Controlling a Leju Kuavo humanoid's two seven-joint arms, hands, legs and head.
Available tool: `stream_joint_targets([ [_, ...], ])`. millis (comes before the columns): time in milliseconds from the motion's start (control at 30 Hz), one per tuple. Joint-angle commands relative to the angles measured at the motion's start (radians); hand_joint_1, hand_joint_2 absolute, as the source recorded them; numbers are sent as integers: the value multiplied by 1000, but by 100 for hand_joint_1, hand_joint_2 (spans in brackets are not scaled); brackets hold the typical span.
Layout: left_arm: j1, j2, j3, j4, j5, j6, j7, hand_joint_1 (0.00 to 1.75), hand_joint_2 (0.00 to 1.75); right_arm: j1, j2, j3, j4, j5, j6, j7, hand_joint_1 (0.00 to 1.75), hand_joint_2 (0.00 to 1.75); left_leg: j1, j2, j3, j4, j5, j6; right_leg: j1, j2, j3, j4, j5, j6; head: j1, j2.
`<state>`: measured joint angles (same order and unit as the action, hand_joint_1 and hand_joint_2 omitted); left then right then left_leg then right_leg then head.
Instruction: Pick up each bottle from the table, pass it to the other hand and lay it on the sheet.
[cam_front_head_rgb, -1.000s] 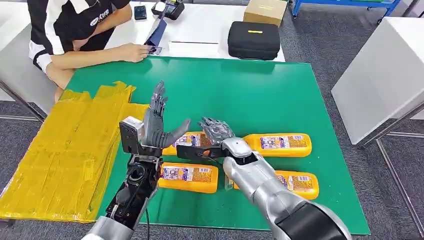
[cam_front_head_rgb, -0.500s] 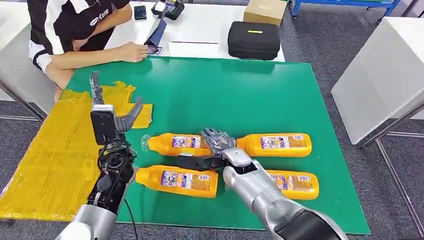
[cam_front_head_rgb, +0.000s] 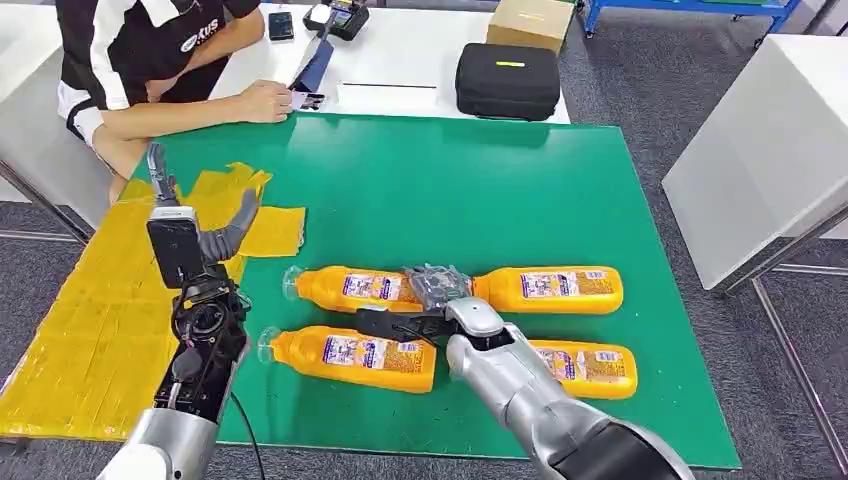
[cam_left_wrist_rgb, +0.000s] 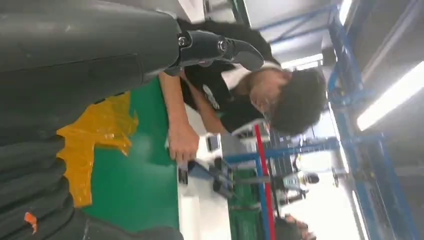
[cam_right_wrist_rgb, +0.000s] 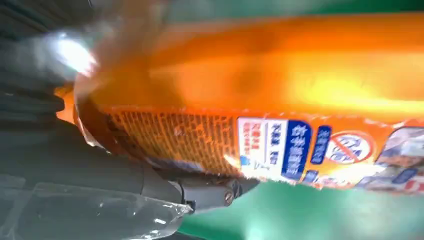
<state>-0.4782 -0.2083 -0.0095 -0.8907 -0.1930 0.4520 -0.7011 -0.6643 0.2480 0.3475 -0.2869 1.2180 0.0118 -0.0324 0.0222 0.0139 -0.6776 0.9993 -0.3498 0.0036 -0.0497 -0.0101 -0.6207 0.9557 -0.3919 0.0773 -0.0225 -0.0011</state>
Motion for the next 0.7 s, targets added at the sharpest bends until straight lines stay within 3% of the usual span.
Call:
stream_joint_targets([
  [33, -17, 5, 17, 40, 15, -77, 3, 0, 175, -19, -1, -46, 32, -3, -70, 15, 175, 175, 0, -1, 4, 0, -3, 0, 1, 0, 4, 1, -2, -5, 0, 0],
  [567, -17, 5, 17, 40, 15, -77, 3, 0, 175, -19, -1, -46, 32, -3, -70, 15, 175, 175, 0, -1, 5, 1, -3, 0, 1, 1, 5, 1, -3, -6, 0, 0],
  [633, -11, 2, 24, 39, 20, -135, 3, 0, 175, -20, 2, -71, 27, -5, -168, 17, 175, 175, 0, -1, 6, 1, -4, 1, 1, 1, 5, 1, -3, -6, 0, 0],
  [667, 2, -3, 9, 59, 43, -273, 6, 0, 175, -30, 3, -154, -19, -55, -399, -14, 175, 175, 0, -1, 5, 1, -4, 1, 1, 1, 5, 1, -3, -5, 0, 0],
  [700, 2, -3, 9, 59, 43, -273, 6, 0, 175, -30, 3, -154, -19, -55, -399, -14, 175, 175, 0, -1, 6, 1, -4, 1, 1, 1, 5, 1, -3, -6, 0, 0],
])
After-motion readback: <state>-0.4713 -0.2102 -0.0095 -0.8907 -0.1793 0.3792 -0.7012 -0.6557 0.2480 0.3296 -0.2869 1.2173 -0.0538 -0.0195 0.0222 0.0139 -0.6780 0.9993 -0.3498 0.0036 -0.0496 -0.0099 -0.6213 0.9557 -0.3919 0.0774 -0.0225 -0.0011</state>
